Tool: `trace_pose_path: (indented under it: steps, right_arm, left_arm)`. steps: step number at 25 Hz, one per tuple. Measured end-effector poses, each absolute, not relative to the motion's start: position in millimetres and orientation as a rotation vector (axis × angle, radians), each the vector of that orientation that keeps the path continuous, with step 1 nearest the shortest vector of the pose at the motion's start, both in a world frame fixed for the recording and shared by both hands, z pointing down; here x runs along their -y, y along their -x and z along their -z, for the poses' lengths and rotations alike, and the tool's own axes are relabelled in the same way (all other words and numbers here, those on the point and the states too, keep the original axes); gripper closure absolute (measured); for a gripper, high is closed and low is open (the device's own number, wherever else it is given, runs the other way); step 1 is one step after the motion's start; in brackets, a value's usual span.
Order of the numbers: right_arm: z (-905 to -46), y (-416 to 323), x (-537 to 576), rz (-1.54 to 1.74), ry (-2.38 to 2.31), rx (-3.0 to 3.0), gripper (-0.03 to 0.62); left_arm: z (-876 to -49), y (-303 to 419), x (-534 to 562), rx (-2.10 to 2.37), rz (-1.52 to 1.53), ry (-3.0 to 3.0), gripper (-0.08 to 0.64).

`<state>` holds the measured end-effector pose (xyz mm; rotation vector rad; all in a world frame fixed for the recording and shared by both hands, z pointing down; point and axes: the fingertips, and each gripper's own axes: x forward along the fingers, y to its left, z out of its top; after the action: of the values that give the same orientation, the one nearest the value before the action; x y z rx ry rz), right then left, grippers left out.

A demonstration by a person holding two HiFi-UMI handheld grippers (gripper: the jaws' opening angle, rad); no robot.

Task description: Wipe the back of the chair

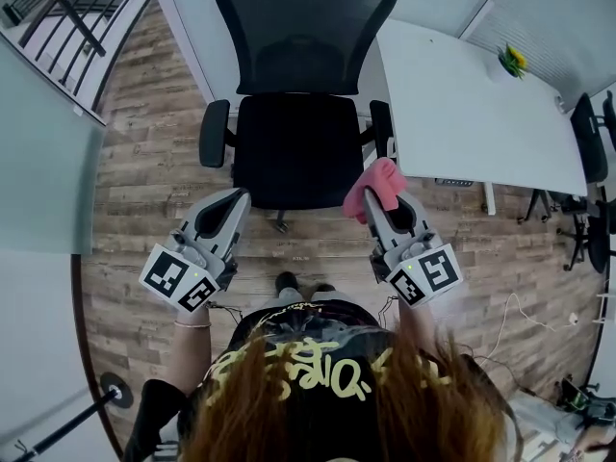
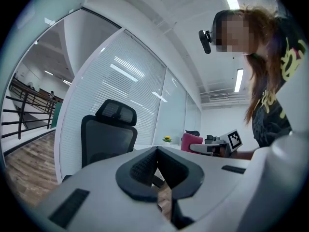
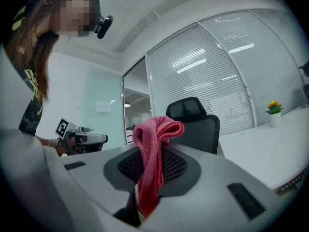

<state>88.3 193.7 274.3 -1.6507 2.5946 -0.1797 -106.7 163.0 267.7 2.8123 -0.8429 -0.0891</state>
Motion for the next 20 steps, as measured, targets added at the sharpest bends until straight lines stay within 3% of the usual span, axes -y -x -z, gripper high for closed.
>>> trace_pose_path:
  steps: [20]
  right_arm:
    - [-290,-75,-142,0.198,1.650,-2.628,0.525]
  left_arm:
    - [-285,108,-112,0.798,0.072,-2.794,0.568]
